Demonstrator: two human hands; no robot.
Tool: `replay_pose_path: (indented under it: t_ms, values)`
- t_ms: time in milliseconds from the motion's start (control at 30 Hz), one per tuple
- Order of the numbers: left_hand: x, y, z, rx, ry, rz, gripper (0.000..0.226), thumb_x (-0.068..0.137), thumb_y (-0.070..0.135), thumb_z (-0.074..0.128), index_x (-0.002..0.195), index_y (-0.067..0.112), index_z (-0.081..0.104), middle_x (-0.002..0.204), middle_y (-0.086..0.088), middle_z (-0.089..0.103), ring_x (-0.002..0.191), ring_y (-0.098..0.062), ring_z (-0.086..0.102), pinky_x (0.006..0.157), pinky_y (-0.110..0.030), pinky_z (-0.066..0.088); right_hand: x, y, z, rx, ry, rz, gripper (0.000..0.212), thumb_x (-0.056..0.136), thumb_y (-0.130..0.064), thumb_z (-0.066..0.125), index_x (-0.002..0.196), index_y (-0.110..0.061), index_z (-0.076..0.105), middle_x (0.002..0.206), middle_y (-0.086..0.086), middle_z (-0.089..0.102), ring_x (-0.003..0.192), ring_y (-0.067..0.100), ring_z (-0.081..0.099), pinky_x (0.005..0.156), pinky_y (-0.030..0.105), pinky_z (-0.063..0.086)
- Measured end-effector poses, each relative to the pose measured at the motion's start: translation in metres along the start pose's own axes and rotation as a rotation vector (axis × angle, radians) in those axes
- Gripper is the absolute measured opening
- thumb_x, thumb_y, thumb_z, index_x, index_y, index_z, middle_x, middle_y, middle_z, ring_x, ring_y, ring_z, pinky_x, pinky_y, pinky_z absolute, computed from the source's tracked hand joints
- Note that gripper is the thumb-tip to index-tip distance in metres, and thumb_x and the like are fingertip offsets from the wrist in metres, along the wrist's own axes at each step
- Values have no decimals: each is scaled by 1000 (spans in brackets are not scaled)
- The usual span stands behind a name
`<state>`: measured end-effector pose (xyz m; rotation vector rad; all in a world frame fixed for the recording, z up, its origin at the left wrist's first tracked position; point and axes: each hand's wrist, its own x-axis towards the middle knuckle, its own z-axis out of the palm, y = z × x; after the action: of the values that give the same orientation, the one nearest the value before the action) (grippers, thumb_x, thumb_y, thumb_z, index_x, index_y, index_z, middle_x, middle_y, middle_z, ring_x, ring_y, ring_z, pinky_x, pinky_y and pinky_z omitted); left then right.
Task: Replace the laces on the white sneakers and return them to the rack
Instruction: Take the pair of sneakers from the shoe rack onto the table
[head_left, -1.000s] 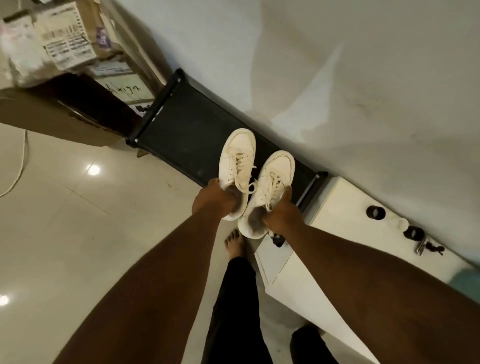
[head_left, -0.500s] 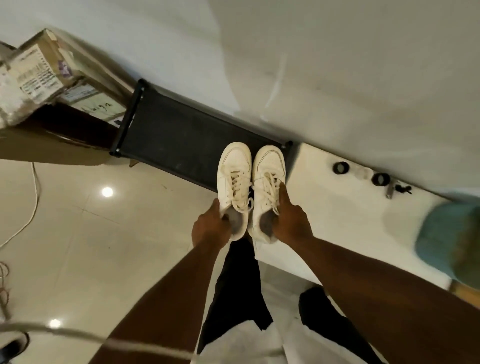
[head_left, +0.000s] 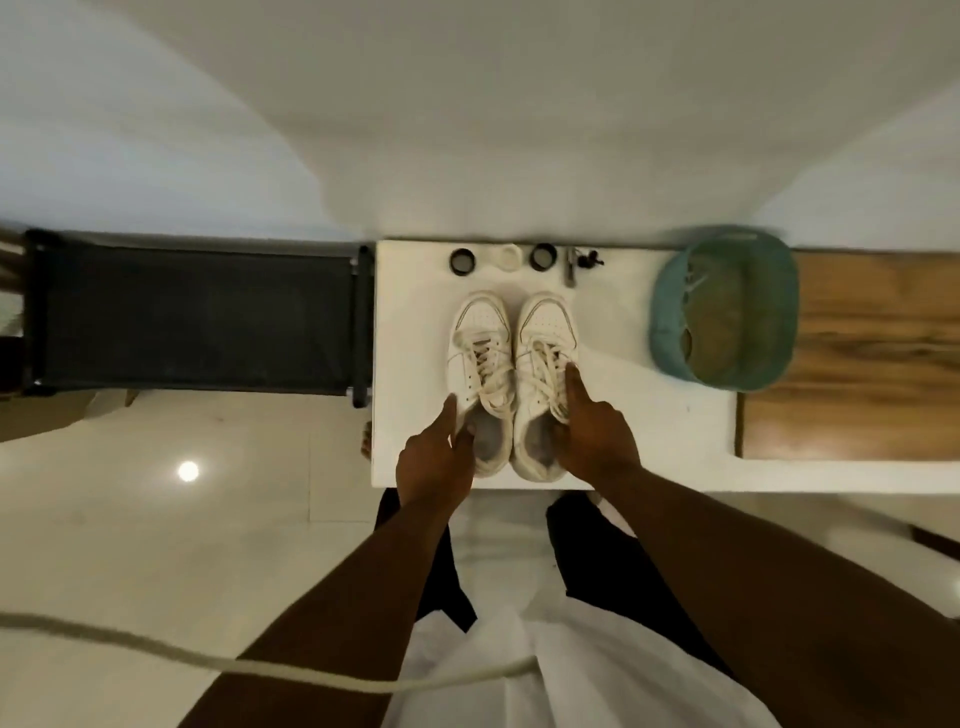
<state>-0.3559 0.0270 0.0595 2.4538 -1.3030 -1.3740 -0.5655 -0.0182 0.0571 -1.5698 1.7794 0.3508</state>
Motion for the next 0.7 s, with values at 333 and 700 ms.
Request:
replay_pose_path:
  t_ms: [333, 700]
  values:
    - [15, 26, 81, 24, 172, 93, 52, 101, 36, 55, 152, 41, 43, 90, -7, 74, 83, -30, 69, 78, -37, 54, 32, 100, 17, -31, 173, -106, 84, 93, -57, 36, 163, -21, 8, 90, 21, 68, 75, 40, 63, 68, 39, 44]
    - [40, 3, 119, -277, 355, 361, 47, 91, 46, 69, 131, 22, 66, 118, 7, 68, 103, -13, 67, 71, -33, 58, 60, 135, 46, 439, 282, -252, 84, 80, -48, 69, 153, -30, 32, 69, -6, 63, 61, 17, 62, 61, 37, 53]
